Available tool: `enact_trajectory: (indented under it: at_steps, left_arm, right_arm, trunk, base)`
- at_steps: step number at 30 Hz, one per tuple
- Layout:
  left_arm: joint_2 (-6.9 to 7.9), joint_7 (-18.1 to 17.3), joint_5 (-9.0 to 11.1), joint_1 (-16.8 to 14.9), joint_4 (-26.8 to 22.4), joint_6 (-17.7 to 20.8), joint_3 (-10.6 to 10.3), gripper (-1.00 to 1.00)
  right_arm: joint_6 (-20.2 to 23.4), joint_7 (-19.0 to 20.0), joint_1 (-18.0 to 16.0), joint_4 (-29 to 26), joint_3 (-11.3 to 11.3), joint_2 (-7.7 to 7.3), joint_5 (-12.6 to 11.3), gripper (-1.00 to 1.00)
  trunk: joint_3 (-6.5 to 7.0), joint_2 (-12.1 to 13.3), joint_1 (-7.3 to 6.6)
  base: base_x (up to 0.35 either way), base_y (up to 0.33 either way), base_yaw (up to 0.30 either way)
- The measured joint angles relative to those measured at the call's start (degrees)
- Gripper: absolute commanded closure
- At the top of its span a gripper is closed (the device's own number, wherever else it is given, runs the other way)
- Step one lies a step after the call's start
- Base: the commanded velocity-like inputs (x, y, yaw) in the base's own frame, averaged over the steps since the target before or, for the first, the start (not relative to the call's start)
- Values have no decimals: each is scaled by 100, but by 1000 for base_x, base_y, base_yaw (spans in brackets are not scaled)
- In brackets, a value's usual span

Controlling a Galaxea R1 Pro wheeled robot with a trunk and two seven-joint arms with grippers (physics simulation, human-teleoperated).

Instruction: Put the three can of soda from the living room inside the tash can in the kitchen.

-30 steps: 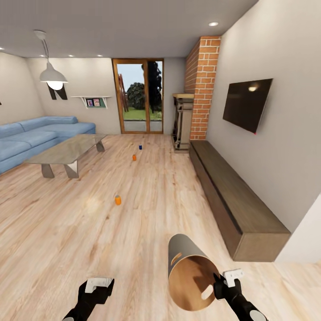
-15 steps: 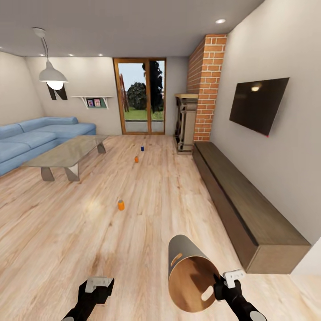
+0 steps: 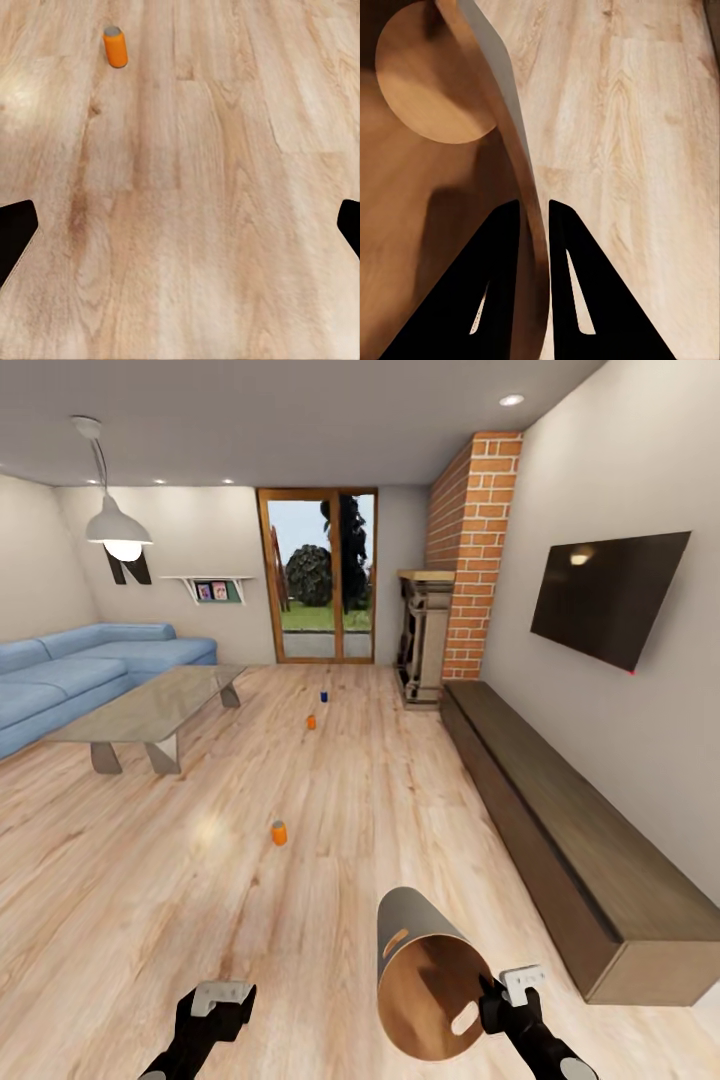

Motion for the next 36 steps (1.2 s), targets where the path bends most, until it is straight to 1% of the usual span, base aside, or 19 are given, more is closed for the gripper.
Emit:
enact_trajectory:
  at_steps: [7, 11, 25, 36]
  left_arm:
    - [0, 3, -5, 1, 8, 0, 0, -100]
    - [0, 9, -13, 1, 9, 0, 0, -100]
    - [-7, 17, -27, 1, 11, -5, -16, -100]
    - [-9, 22, -55, 1, 17, -9, -34, -100]
  right_arm:
    - [2, 1, 0, 3, 1, 6, 0, 100]
    - [-82, 1, 0, 7, 1, 8, -1, 100]
    - [-184, 0, 1, 229, 28, 9, 8, 100]
    - [-188, -2, 0, 238, 41, 9, 8, 100]
  trunk:
    - [0, 0, 0]
    - [0, 0, 0]
    - [0, 0, 0]
    - [0, 0, 0]
  base:
    - [264, 189, 0]
    - [264, 189, 0]
    - [264, 188, 0]
    - [282, 122, 0]
